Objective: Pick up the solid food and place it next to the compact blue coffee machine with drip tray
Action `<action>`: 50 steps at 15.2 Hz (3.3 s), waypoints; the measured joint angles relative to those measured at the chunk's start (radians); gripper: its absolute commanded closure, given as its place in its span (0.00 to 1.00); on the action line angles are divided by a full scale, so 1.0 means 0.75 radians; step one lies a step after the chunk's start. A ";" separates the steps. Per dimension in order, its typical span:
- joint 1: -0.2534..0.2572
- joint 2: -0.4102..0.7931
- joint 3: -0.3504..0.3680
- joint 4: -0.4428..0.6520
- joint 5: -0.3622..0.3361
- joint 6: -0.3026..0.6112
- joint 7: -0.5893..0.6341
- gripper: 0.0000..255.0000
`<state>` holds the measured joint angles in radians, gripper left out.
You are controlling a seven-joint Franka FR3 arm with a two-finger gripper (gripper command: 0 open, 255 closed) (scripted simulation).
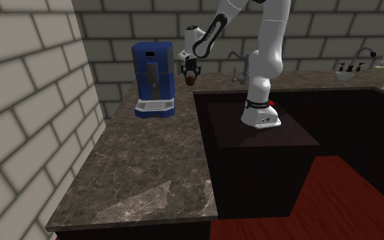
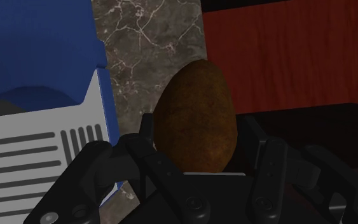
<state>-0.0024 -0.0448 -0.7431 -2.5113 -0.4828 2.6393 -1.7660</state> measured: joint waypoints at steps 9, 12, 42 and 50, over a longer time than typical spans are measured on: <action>-0.013 0.203 0.012 -0.032 0.134 0.212 -0.061 1.00; -0.032 0.270 0.038 -0.036 0.190 0.276 -0.090 1.00; -0.369 0.836 0.435 0.077 0.460 0.757 -0.180 1.00; -0.366 0.846 0.431 0.064 0.462 0.740 -0.178 0.00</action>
<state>-0.2770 0.5894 -0.4200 -2.4631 -0.1362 3.1945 -1.8991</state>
